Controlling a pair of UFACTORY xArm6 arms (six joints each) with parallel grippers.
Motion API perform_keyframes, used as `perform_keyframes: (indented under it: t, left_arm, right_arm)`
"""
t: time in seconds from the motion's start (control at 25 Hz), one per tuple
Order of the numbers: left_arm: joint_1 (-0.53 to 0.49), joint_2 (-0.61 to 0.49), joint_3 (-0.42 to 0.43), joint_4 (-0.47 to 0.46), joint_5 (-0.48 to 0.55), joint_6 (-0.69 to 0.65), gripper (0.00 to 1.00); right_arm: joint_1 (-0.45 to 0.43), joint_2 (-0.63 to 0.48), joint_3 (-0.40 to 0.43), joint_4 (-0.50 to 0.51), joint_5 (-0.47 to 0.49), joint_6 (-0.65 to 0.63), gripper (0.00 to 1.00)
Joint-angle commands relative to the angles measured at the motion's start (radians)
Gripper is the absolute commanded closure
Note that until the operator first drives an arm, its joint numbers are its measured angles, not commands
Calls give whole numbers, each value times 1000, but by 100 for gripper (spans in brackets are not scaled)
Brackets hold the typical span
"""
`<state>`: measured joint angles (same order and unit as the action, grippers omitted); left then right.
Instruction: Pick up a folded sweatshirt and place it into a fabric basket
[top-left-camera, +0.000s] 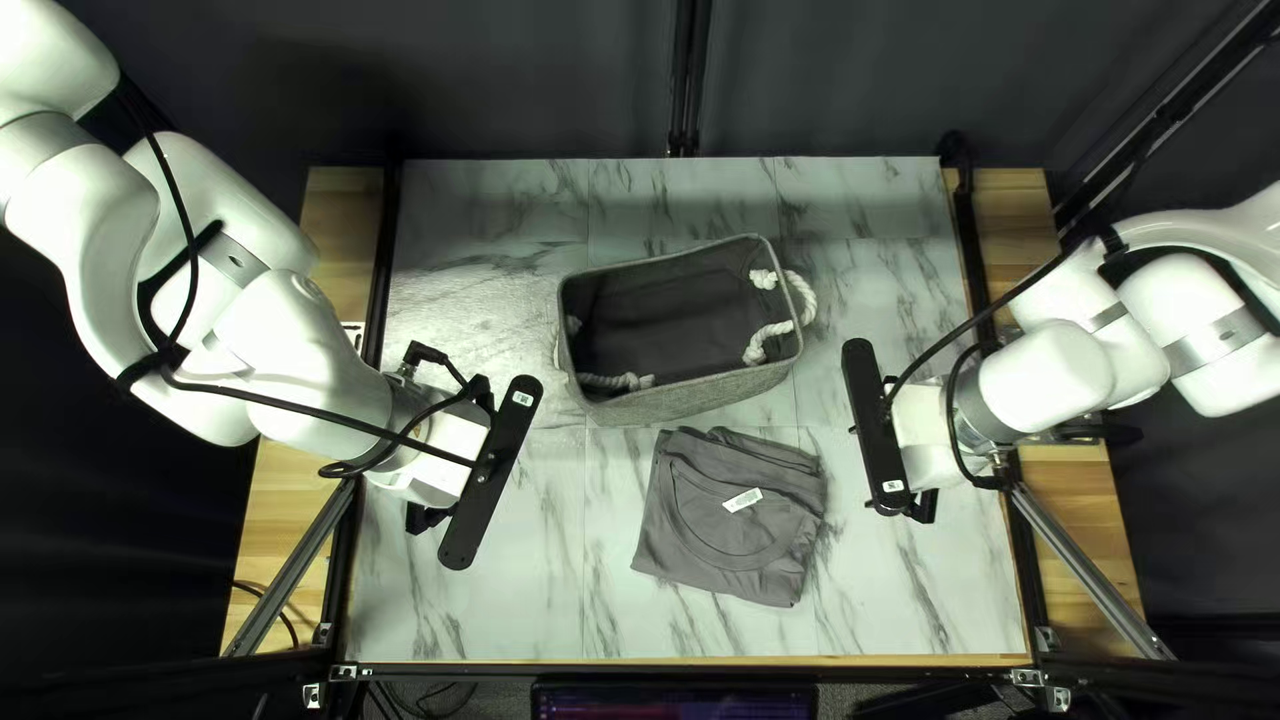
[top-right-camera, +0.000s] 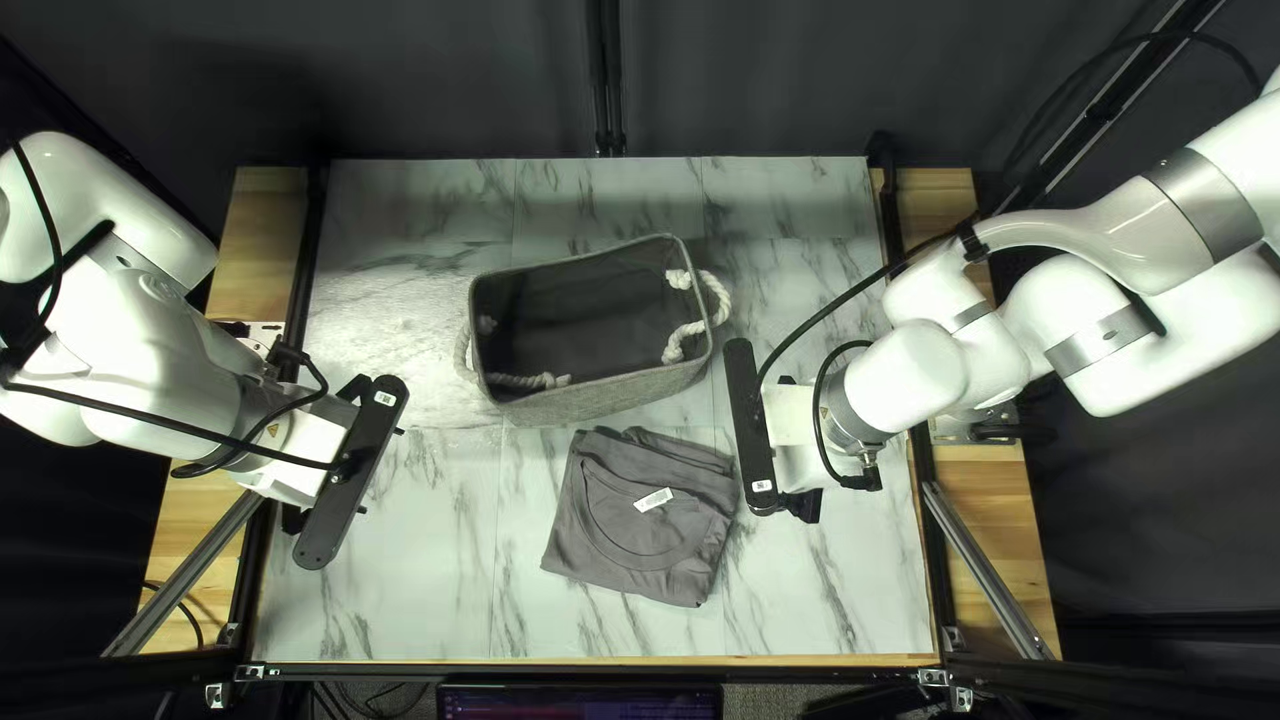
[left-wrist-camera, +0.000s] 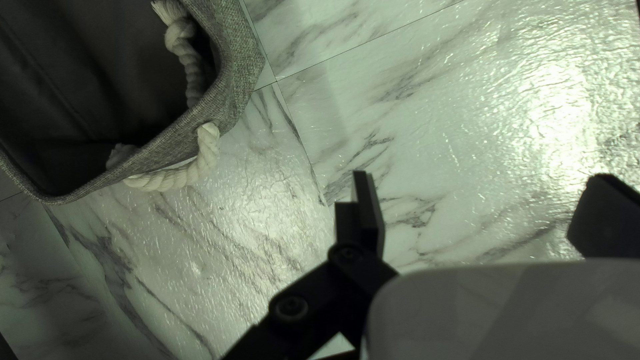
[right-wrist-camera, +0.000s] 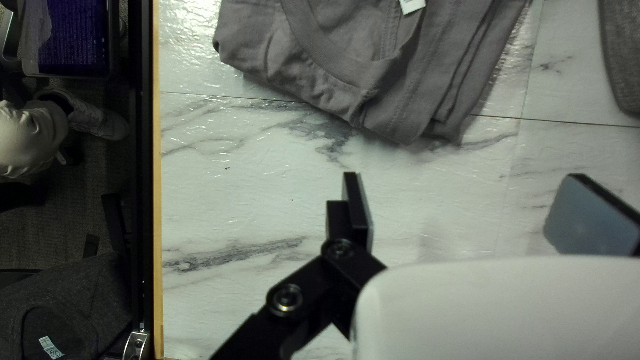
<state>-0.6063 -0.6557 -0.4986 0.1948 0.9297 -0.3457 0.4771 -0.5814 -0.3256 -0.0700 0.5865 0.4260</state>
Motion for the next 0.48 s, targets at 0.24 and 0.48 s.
perform_keyframes:
  t: [0.24, 0.48]
  left_arm:
    - [0, 0, 0, 0, 0, 0, 0]
    - [-3, 4, 6, -6, 0, -18, 0]
  right_arm:
    - [0, 0, 0, 0, 0, 0, 0]
    - [-7, 19, 5, 5, -21, -12, 0]
